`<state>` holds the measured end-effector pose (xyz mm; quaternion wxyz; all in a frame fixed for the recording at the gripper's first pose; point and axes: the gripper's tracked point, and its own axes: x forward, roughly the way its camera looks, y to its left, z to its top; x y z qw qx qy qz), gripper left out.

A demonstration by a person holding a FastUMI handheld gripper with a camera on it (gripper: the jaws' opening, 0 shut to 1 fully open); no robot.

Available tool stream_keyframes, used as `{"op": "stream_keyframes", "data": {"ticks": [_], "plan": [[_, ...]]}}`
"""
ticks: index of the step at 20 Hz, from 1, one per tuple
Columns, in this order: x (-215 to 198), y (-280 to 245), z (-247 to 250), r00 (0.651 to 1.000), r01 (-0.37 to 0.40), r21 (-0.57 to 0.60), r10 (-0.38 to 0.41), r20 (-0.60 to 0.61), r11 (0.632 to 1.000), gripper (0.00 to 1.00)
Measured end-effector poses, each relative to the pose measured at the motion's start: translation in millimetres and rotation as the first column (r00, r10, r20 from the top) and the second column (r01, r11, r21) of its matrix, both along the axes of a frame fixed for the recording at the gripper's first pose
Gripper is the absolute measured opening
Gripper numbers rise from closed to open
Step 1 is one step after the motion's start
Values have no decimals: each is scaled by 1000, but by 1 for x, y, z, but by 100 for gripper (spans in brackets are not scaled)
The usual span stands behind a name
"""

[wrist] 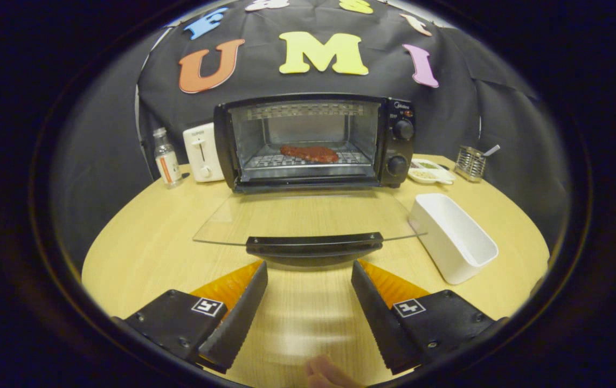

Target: Open the toaster oven, put the food inside, and close the toaster oven door.

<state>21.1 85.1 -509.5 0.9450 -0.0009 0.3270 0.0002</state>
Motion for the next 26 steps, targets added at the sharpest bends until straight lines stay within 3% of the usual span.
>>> {"op": "stream_keyframes", "data": {"ticks": [4,14,26], "plan": [[13,-3,-6,999,32,5,-32,10,999,99],[17,2,1,999,30,32,-29,-18,999,99],[27,8,40,997,30,42,-33,71,999,99]]}}
